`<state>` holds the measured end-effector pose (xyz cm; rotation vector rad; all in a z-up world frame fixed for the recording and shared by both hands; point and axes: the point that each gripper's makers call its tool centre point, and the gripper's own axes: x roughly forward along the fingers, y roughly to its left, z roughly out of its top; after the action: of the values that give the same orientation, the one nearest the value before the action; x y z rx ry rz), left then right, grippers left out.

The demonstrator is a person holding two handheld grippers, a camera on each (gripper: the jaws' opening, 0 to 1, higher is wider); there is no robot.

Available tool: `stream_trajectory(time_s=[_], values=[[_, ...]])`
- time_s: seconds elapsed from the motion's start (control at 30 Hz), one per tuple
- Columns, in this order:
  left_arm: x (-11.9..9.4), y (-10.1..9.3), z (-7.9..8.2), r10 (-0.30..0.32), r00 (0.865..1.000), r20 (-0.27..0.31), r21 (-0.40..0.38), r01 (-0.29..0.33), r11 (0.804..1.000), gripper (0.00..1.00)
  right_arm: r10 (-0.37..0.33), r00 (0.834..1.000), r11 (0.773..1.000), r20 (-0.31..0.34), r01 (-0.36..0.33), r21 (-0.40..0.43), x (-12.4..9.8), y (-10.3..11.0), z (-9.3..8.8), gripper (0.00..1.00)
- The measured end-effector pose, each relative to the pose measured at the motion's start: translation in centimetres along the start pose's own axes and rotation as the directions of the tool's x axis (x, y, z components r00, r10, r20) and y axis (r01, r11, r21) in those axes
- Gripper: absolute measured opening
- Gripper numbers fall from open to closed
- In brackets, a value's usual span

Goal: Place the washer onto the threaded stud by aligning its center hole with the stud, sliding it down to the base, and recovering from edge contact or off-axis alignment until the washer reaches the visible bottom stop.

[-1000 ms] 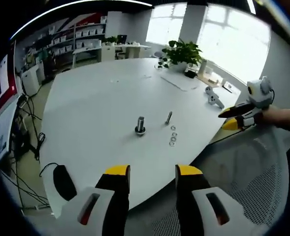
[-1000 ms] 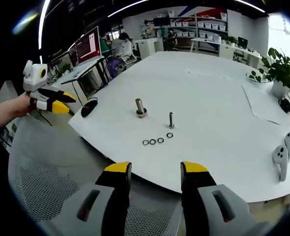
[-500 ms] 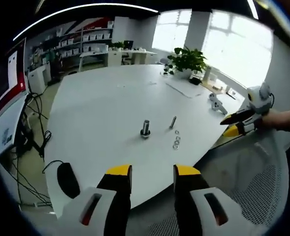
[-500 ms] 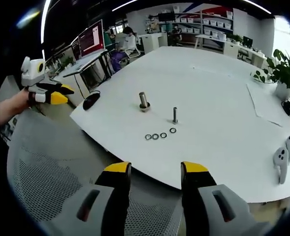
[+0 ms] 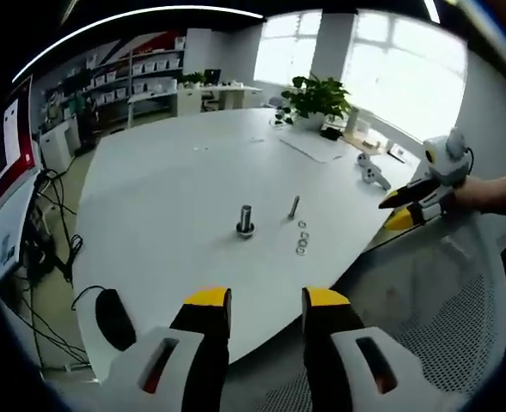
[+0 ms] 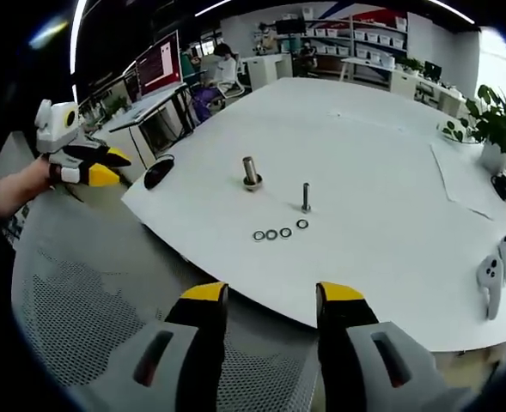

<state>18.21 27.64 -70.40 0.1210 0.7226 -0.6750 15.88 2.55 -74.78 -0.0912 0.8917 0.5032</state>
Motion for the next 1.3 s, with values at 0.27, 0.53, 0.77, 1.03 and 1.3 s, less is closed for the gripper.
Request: stream_trajectory(time_s=[0.27,0.53,0.77,1.03,1.3], values=[[0.1,-0.2,0.1,-0.008,1.0,0.004,0.004,0.008,1.0,0.33,0.001,1.0,1.0,-0.011,-0.001,-0.007,0.1,0.0,0.0,0.44],[0.1,-0.3,0.2,-0.02,1.0,0.011,-0.005,0.02,1.0,0.35,-0.01,1.0,1.0,-0.023,0.01,-0.019,0.1,-0.2,0.3,0.45],[0.1,-0.3,-0.1,-0.023,1.0,0.003,0.016,0.023,1.0,0.35,0.023,0.996,0.996,-0.084,-0.03,-0.079,0.4,0.4,0.5,0.43],[0.0,-0.5,-0.2,-0.026,1.0,0.0,0.04,0.026,0.999,0.34,0.007,0.989,0.974,-0.145,-0.039,-0.224,3.3,0.0,1.3,0.42],[0.0,-0.5,-0.3,-0.024,1.0,-0.002,0.041,0.024,0.999,0.34,0.05,0.969,0.898,-0.242,-0.15,-0.414,7.7,1.9,1.0,0.38]])
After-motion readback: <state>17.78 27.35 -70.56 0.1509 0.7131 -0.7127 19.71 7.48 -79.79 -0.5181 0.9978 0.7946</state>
